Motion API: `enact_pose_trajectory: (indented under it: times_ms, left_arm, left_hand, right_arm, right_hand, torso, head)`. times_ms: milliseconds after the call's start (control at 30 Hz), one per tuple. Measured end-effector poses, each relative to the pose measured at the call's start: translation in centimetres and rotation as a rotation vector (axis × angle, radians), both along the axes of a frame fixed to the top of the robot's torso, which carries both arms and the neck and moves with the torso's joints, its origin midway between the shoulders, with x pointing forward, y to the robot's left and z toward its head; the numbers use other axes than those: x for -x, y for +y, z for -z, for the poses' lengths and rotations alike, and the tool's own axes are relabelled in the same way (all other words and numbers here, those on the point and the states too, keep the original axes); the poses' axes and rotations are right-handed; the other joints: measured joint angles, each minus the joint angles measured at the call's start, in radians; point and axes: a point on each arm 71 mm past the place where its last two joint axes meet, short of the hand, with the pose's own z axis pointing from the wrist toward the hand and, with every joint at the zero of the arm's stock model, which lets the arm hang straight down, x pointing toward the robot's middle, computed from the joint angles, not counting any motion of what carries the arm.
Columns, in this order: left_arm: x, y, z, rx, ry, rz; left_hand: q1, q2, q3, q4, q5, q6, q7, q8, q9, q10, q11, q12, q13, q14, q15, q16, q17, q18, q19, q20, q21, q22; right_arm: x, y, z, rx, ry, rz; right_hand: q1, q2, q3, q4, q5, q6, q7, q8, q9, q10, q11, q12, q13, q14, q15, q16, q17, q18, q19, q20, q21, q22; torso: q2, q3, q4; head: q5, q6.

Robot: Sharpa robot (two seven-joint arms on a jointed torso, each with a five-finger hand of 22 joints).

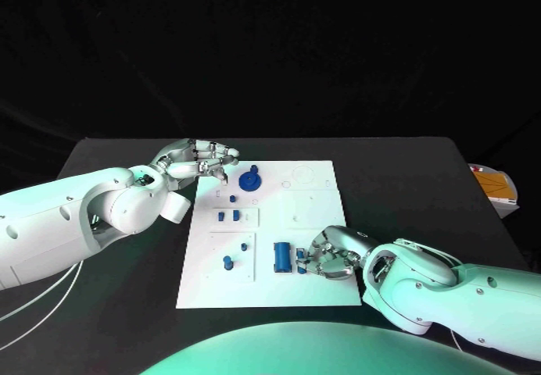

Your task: Assemble the parts on the task board

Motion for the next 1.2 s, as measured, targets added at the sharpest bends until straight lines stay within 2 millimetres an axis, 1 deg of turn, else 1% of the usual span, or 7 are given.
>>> enact_pose_trajectory:
  times_ms: [133, 233, 333, 500, 733, 967, 1200]
  left_arm:
    - [0.0, 0.0, 0.0, 0.000, 0.000, 0.000]
    - [0.0, 0.0, 0.0, -0.001, 0.001, 0.000]
    - [0.0, 0.0, 0.0, -0.001, 0.002, 0.000]
    - [0.0, 0.1, 0.0, -0.002, 0.002, -0.001]
    - [0.0, 0.1, 0.1, -0.003, 0.003, -0.001]
    - [0.0, 0.1, 0.1, -0.004, 0.004, -0.001]
    - [0.0, 0.0, 0.1, -0.003, 0.004, 0.000]
  left_hand:
    - [0.000, 0.000, 0.000, 0.000, 0.000, 0.000, 0.000, 0.000, 0.000, 0.000, 0.000, 0.000, 0.000, 0.000, 0.000, 0.000, 0.000, 0.000, 0.000, 0.000, 0.000, 0.000]
    - [0.000, 0.000, 0.000, 0.000, 0.000, 0.000, 0.000, 0.000, 0.000, 0.000, 0.000, 0.000, 0.000, 0.000, 0.000, 0.000, 0.000, 0.000, 0.000, 0.000, 0.000, 0.000]
    - [0.000, 0.000, 0.000, 0.000, 0.000, 0.000, 0.000, 0.000, 0.001, 0.000, 0.000, 0.000, 0.000, 0.000, 0.000, 0.000, 0.000, 0.000, 0.000, 0.000, 0.000, 0.000]
    - [0.000, 0.000, 0.000, 0.000, 0.000, 0.000, 0.000, 0.000, 0.001, 0.000, 0.000, 0.000, -0.001, 0.000, 0.000, 0.000, 0.000, 0.000, 0.000, 0.000, 0.000, 0.000]
    - [0.000, 0.000, 0.000, 0.000, 0.000, 0.000, 0.000, 0.000, 0.001, 0.000, 0.000, 0.000, -0.001, 0.000, 0.000, 0.000, 0.000, 0.000, 0.000, 0.000, 0.000, 0.000]
    - [0.000, 0.000, 0.000, 0.000, 0.000, 0.000, 0.000, 0.000, 0.001, 0.000, 0.000, 0.000, -0.001, 0.000, 0.000, 0.000, 0.000, 0.000, 0.000, 0.000, 0.000, 0.000]
    - [0.000, 0.000, 0.000, 0.000, 0.000, 0.000, 0.000, 0.000, 0.001, 0.000, 0.000, 0.000, -0.001, 0.000, 0.000, 0.000, 0.000, 0.000, 0.000, 0.000, 0.000, 0.000]
  right_arm:
    - [-0.1, -0.1, 0.0, 0.001, -0.002, 0.004]
    - [-0.1, -0.3, 0.0, 0.001, -0.005, 0.007]
    - [-0.1, -0.4, 0.0, -0.002, -0.009, 0.009]
    - [0.0, -0.6, -0.2, -0.013, -0.017, 0.006]
    - [0.2, -0.9, -0.5, -0.024, -0.022, -0.002]
    - [0.3, -1.1, -0.4, -0.020, -0.012, -0.022]
    - [0.4, -0.8, -0.3, -0.014, 0.001, -0.044]
  right_hand:
    - [0.004, 0.004, -0.005, -0.001, -0.006, 0.003, -0.003, 0.000, 0.000, 0.002, -0.002, 0.000, 0.000, 0.000, 0.000, 0.000, 0.000, 0.000, 0.000, 0.000, 0.000, 0.000]
    - [-0.001, 0.009, -0.023, 0.001, -0.028, 0.003, -0.003, 0.000, 0.000, 0.004, -0.004, 0.000, 0.000, 0.000, 0.000, 0.000, 0.000, 0.000, 0.000, 0.000, 0.000, 0.000]
    - [-0.015, 0.019, -0.053, 0.002, -0.081, 0.007, -0.007, 0.000, 0.000, 0.000, -0.007, 0.003, 0.001, -0.002, -0.002, 0.000, 0.000, 0.000, 0.000, -0.008, 0.000, 0.000]
    - [-0.025, 0.009, -0.086, 0.002, -0.135, 0.007, -0.007, 0.004, 0.001, 0.000, -0.007, 0.004, 0.001, 0.000, -0.007, 0.000, 0.000, 0.000, 0.000, -0.008, 0.000, 0.000]
    - [-0.025, 0.009, -0.099, -0.001, -0.151, 0.007, -0.007, 0.004, 0.001, 0.000, -0.007, 0.004, 0.001, 0.000, -0.007, 0.000, 0.000, 0.000, 0.000, -0.008, 0.000, 0.000]
    - [0.043, -0.003, -0.119, -0.003, -0.151, 0.007, -0.007, 0.008, 0.001, 0.000, -0.007, 0.004, 0.001, 0.000, -0.007, 0.000, 0.000, 0.000, 0.000, -0.008, 0.000, 0.000]
    - [0.066, -0.006, -0.130, -0.003, -0.151, 0.007, -0.007, 0.008, 0.001, 0.000, -0.007, 0.004, 0.001, 0.000, -0.007, 0.000, 0.000, 0.000, 0.000, -0.007, 0.000, 0.000]
  torso:
    - [0.000, -0.0002, 0.0000]
    - [0.000, -0.0001, 0.0000]
    - [0.000, -0.0001, 0.0000]
    - [0.000, 0.0003, 0.0000]
    - [0.000, 0.0003, -0.0007]
    - [0.000, 0.0003, -0.0007]
    - [0.000, 0.0003, 0.0003]
  head:
    - [0.000, 0.000]
    - [0.000, 0.000]
    - [0.001, 0.000]
    - [0.004, 0.000]
    - [0.005, 0.000]
    - [0.005, 0.000]
    - [0.004, 0.000]
